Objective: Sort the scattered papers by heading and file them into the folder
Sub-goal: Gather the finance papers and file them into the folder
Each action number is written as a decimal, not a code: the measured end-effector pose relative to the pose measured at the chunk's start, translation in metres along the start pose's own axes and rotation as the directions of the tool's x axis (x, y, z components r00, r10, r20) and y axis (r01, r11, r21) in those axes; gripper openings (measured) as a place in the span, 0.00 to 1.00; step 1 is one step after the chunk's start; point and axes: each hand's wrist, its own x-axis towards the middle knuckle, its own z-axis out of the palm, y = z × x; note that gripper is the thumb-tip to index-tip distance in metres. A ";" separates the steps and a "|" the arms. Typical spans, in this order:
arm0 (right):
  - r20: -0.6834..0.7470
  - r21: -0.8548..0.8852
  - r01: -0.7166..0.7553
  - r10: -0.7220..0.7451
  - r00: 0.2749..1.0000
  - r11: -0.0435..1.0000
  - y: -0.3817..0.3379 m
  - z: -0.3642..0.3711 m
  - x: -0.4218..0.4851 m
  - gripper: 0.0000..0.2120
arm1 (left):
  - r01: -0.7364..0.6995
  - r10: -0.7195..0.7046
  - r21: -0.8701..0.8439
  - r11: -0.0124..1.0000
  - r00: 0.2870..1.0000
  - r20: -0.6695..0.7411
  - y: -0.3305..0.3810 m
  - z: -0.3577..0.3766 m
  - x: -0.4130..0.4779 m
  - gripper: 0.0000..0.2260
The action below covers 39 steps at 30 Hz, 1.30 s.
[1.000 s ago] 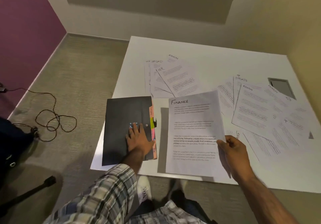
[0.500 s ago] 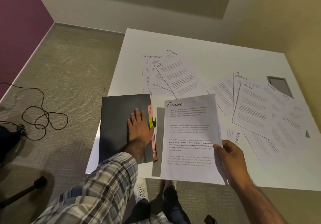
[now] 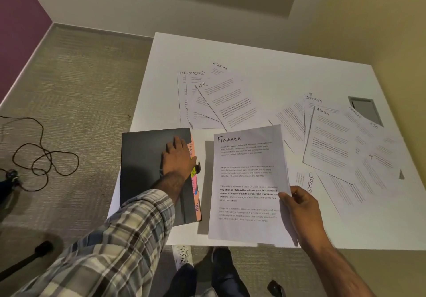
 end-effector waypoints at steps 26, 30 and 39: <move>-0.079 0.134 0.024 -0.014 0.997 0.991 -0.002 0.020 0.027 0.05 | 0.267 -0.249 -0.577 0.772 0.962 0.112 -0.010 -0.062 0.014 0.13; -0.091 0.133 0.079 -0.067 0.994 0.988 -0.014 0.045 0.032 0.06 | 0.255 -0.286 -0.698 0.669 0.955 0.075 -0.021 -0.087 -0.006 0.14; 0.126 -0.069 0.212 -0.203 0.971 0.975 -0.008 0.133 0.026 0.09 | 0.197 -0.272 -0.704 0.682 0.962 0.005 -0.024 -0.108 -0.022 0.13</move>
